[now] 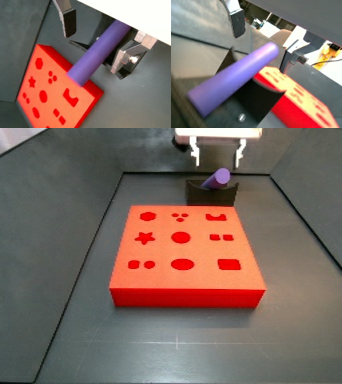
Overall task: Pick up the round object. Move up. Place the round object on the fixture. Regrasp the round object. Move to above the board. Insert the round object.
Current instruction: Regrasp the round object.
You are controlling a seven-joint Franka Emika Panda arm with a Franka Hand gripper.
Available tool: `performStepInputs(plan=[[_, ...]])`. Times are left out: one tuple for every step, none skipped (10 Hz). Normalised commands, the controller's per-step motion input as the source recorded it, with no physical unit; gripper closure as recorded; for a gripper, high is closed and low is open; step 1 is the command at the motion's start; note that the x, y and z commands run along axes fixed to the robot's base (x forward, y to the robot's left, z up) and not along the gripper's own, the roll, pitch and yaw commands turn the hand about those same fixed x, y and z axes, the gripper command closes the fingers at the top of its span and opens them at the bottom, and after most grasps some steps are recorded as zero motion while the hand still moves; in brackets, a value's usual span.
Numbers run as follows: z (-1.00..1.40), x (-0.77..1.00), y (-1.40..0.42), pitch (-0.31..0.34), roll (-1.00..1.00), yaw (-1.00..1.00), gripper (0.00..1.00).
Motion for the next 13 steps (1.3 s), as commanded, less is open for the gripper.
performStepInputs(plan=[[0.75, -0.04, 0.01, 0.023, 0.02, -0.01, 0.00], [0.51, -0.04, 0.01, 0.030, 0.03, -0.01, 0.00], [0.38, -0.04, 0.01, 0.036, 0.03, -0.01, 0.00], [1.00, -0.02, -0.97, 0.049, 1.00, 0.04, 0.00], [0.92, -0.02, -1.00, 0.045, 1.00, 0.04, 0.00], [0.88, -0.05, -1.00, 0.037, 1.00, 0.04, 0.00], [0.82, -0.08, -1.00, 0.030, 1.00, 0.04, 0.00], [0.67, -0.08, -0.92, 0.026, 1.00, 0.04, 0.00], [0.35, -0.05, -0.67, 0.024, 1.00, 0.04, 0.00], [0.12, -0.03, -0.47, 0.023, 1.00, 0.04, 0.00], [0.03, -0.01, -0.21, 0.021, 1.00, 0.04, 0.00], [0.05, -0.02, -0.04, 0.020, 1.00, 0.04, 0.00], [0.04, -0.02, -0.02, 0.019, 1.00, 0.04, 0.00]])
